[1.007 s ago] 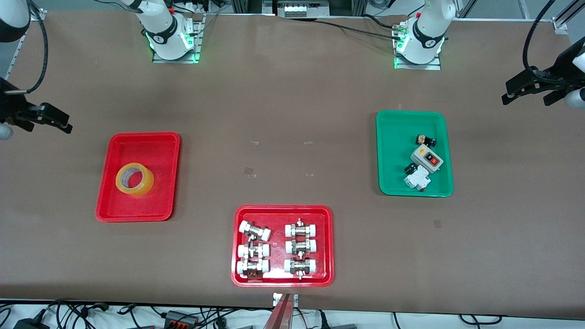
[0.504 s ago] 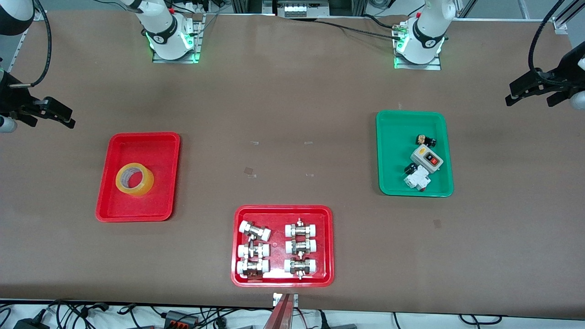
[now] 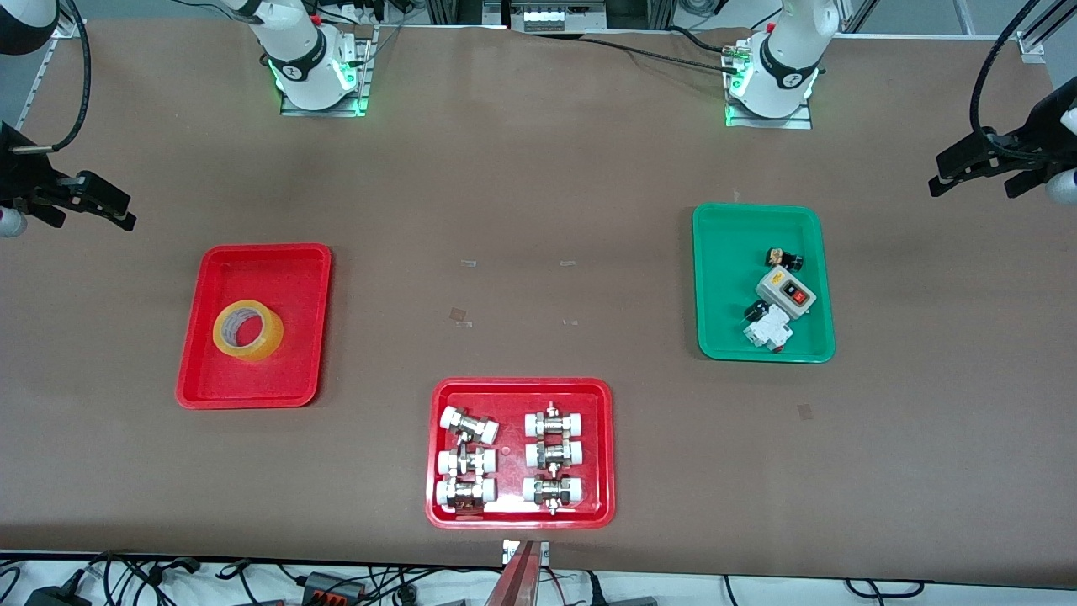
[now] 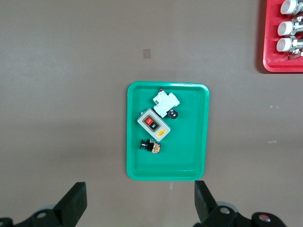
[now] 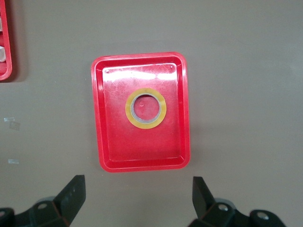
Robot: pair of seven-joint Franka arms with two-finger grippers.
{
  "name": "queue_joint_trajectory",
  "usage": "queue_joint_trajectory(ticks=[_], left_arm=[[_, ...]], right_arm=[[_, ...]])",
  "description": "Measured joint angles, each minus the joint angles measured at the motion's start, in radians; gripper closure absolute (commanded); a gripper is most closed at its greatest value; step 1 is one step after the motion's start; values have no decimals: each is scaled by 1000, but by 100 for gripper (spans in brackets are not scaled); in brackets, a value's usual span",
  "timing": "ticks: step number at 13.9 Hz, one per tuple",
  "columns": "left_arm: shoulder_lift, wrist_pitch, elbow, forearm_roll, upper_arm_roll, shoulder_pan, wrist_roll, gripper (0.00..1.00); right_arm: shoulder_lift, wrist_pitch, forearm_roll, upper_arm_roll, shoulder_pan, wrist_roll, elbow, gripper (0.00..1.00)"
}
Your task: Left arm passes tape to right arm into tray
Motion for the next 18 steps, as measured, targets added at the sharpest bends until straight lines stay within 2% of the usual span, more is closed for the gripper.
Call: queue_joint_trajectory(ticks=[4,18], left_arm=[[0,0,-2,0,0,0,0,0],[0,7,-5,0,-1,0,3,0]], right_arm=[[0,-10,0,23,-10,1,0,0],[-28,-80,0,28,-14,0,0,0]])
